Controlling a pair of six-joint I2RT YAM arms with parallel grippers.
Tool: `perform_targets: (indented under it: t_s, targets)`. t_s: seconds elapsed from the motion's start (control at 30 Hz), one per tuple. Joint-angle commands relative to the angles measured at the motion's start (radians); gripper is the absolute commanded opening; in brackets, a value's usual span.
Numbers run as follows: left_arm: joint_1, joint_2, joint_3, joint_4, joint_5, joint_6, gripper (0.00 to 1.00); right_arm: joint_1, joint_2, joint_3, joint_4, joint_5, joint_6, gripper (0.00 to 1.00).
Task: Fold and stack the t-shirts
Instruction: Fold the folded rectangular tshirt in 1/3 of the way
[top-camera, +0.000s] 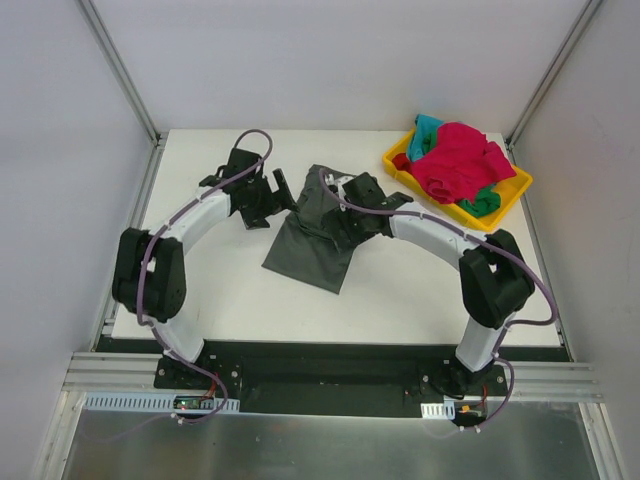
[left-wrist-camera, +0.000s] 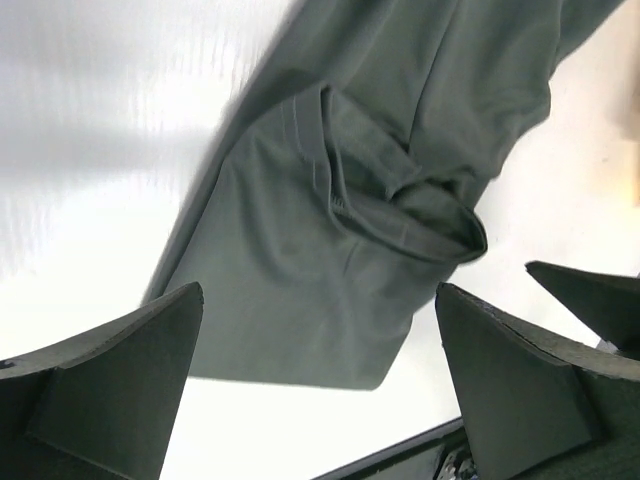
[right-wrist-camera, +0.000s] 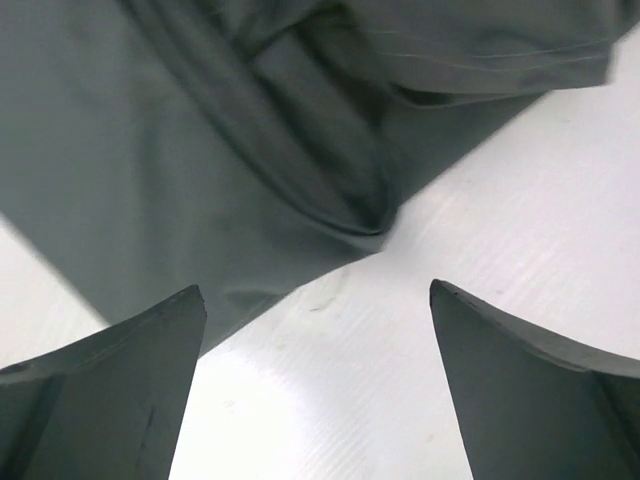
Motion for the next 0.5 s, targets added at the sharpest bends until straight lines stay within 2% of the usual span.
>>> perform_targets:
  t_s: [0.0,0.07,0.2,0.4,0.47]
  targets:
    - [0.012,-0.163,-0.128,-0.017,-0.012,-0.005,0.99,0.043,-0.066,-0.037,0.102,-0.294,0.026,0.96]
    - [0.013,-0.205,-0.181,-0.016,-0.005,-0.01,0.99,0.058,-0.027,-0.014,0.119,-0.394,0.06,0.96]
    - [0.025,-0.26,-0.266,-0.017,-0.02,-0.018,0.99,0.07,0.073,0.047,0.136,-0.429,0.113,0.96]
    - [0.053,-0.279,-0.307,-0.016,0.003,-0.004,0.99,-0.026,0.187,0.168,0.118,-0.35,0.129,0.96]
    - [0.053,-0.274,-0.307,-0.016,0.028,-0.004,0.99,-0.063,0.207,0.232,0.107,-0.278,0.117,0.96]
